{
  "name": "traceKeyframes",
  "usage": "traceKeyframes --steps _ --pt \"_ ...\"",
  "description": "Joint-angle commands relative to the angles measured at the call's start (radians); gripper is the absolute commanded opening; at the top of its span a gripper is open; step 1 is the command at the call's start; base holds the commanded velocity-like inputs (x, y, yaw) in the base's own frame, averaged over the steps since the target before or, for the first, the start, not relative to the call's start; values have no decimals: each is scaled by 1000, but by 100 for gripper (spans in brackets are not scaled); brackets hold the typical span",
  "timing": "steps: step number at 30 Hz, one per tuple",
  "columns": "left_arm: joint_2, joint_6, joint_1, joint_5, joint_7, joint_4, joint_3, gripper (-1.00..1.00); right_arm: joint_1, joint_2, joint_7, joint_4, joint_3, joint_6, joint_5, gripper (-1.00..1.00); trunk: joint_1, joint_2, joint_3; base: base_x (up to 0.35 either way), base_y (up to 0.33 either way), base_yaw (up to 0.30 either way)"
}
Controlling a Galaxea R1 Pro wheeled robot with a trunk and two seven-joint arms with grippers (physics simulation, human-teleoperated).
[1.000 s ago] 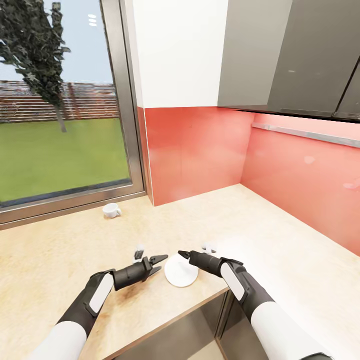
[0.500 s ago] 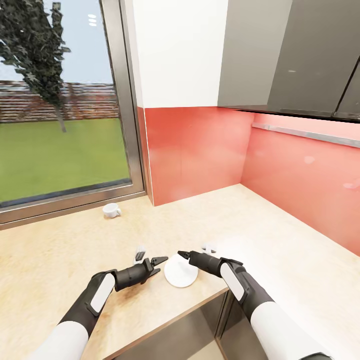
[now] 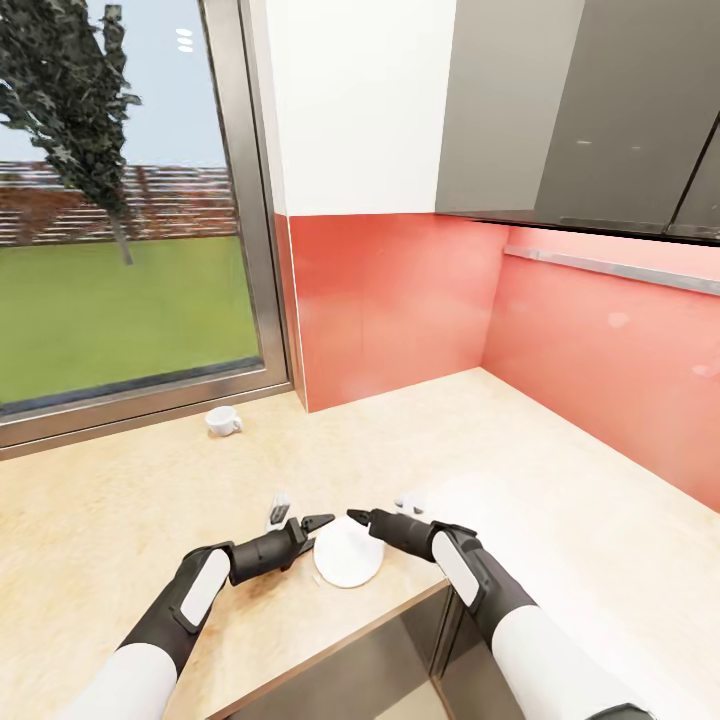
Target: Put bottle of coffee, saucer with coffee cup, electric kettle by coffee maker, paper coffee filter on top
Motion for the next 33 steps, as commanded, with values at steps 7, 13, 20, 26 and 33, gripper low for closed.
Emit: traceKeyframes --steps 7,13,20,26,33 --pt "0 4 -1 -14 2 1 3 100 0 3 -3 29 2 8 5 100 0 -1 -2 0 0 0" --pt "1 4 -1 -14 2 2 3 100 0 4 -3 29 2 8 5 100 0 -1 -2 0 0 0" --pt "1 6 -1 -15 2 3 4 100 0 4 -3 29 2 8 5 100 0 -1 -2 0 0 0" --pt "2 13 -1 -16 4 3 2 100 0 4 -3 29 2 7 5 100 0 -1 -2 0 0 0" --pt "4 24 -1 -14 5 3 1 100 0 4 -3 29 2 7 5 100 0 -1 -2 0 0 0"
